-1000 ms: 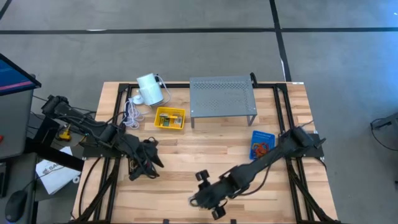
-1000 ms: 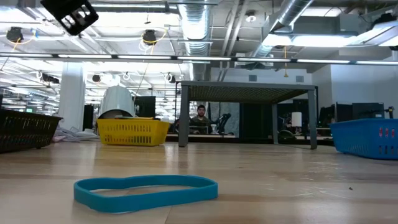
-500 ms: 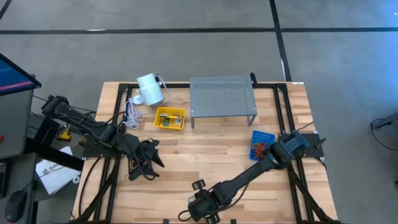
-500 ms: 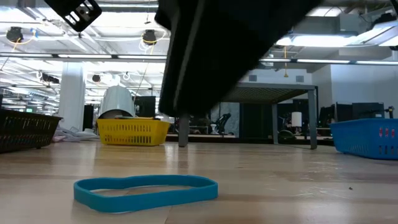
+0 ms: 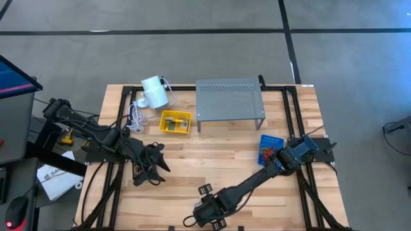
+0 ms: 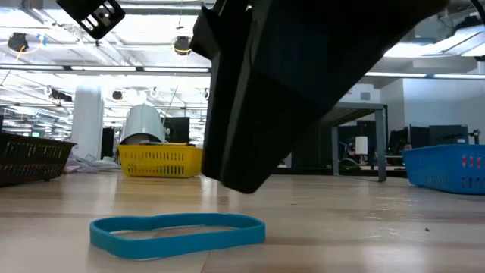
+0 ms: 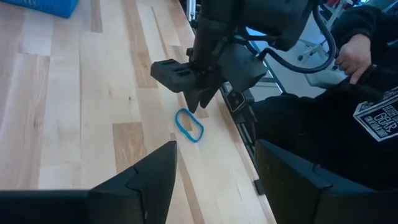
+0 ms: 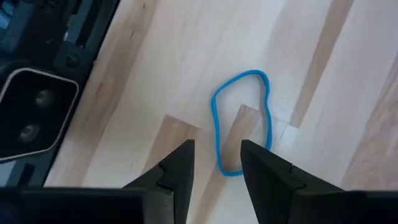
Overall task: Pick & Place Office Desk Supplies
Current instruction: Put the blue rubber band into the black bin
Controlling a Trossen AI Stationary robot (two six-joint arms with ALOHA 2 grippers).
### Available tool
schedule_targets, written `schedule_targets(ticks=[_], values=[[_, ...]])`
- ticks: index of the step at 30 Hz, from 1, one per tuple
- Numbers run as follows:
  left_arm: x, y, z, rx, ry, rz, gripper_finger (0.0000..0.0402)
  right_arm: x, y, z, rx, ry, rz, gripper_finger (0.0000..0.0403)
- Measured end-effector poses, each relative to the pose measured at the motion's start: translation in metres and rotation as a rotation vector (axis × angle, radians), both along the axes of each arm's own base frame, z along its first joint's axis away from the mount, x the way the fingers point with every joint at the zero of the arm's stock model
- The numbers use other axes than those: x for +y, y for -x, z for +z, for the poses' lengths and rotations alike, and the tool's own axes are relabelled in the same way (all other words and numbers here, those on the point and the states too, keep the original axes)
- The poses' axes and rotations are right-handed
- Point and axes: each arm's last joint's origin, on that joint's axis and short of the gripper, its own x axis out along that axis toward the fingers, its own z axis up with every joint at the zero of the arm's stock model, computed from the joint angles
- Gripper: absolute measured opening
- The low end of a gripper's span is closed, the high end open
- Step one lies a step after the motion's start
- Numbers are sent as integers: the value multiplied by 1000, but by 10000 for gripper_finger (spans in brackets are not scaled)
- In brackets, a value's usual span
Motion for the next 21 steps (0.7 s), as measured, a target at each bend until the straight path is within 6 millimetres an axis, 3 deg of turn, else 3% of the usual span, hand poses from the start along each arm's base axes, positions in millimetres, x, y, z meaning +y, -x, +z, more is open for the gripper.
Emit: schedule_targets(ticks=[6, 13, 19, 21], values=[[0, 0, 0, 3, 7, 5, 212, 2, -3, -20, 23, -9, -7, 128], [0, 0, 0, 2, 10, 13, 212, 5, 0, -27, 62, -13, -29, 119], [0, 0, 0, 3, 13, 14, 212, 5, 0, -27, 67, -9, -30, 24], [0, 0, 0, 3, 13, 14, 212, 4, 0, -28, 71, -13, -40, 10]])
